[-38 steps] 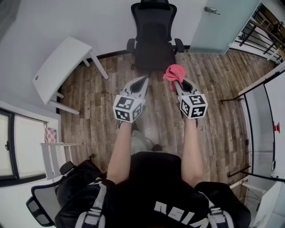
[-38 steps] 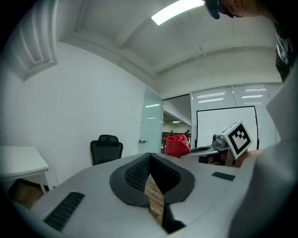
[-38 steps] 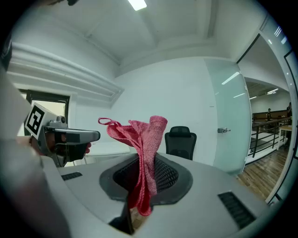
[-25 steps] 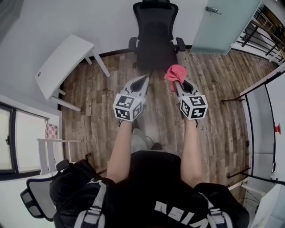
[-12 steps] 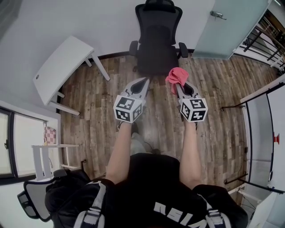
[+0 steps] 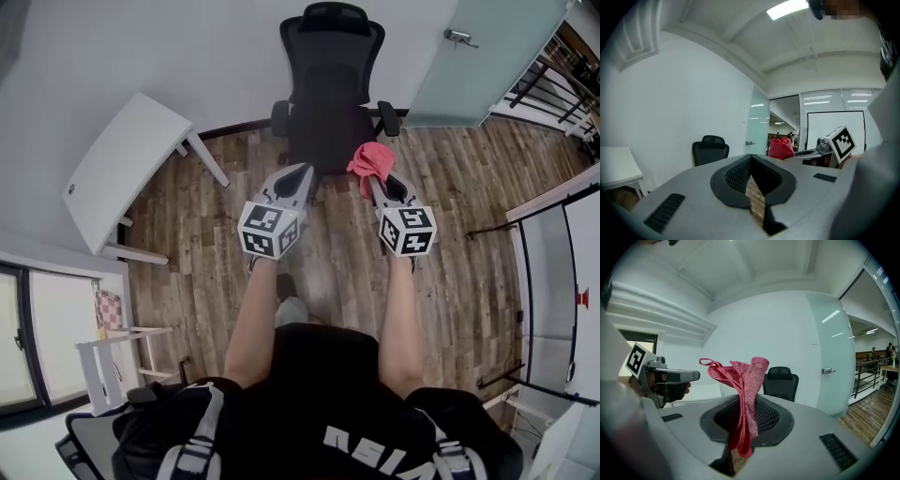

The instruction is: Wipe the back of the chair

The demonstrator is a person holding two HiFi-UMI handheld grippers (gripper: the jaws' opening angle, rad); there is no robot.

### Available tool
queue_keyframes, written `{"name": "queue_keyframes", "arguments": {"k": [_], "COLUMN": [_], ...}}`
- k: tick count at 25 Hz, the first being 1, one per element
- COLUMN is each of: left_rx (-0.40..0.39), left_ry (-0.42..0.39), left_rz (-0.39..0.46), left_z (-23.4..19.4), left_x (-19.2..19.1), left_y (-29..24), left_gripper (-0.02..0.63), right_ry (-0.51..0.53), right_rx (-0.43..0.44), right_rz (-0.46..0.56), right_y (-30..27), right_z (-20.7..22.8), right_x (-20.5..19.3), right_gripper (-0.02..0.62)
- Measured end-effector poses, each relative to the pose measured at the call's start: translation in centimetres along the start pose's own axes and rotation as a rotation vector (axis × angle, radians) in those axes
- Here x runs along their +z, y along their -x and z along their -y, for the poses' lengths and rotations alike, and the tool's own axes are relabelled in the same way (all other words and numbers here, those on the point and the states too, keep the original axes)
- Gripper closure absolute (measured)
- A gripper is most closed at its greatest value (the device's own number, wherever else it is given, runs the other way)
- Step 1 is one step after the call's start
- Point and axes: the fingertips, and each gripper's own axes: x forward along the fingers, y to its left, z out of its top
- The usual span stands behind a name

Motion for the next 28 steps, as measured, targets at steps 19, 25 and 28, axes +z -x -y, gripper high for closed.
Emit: {"name": "queue_keyframes", "arguments": {"k": [19,25,28], "left_rx": [-0.056,-0.065,-0.055], "left_ry": [0.02,0.033,0.031], "left_rz": [0.004,-0.009,-0.013], "left_z": [-14.3,-15.0,-15.7], "left_x": [2.1,1.5,1.4], "left_y": [-3.7,-5.2,-6.4], "left_gripper": [0.583,0.582,0.583], "right_ry": [0.004,-0.005,-0.007], "right_rx": [-0.064,-0.079,-0.069], "right_rz": [-0.016,-0.033,-0.034], "right_y": [-13.3,-14.4,-15.7], "right_z": [-2.8,-1.5,-0.6], "right_x": [2.9,2.5,2.4], "right_gripper": [0.518,0.518,0.518]}}
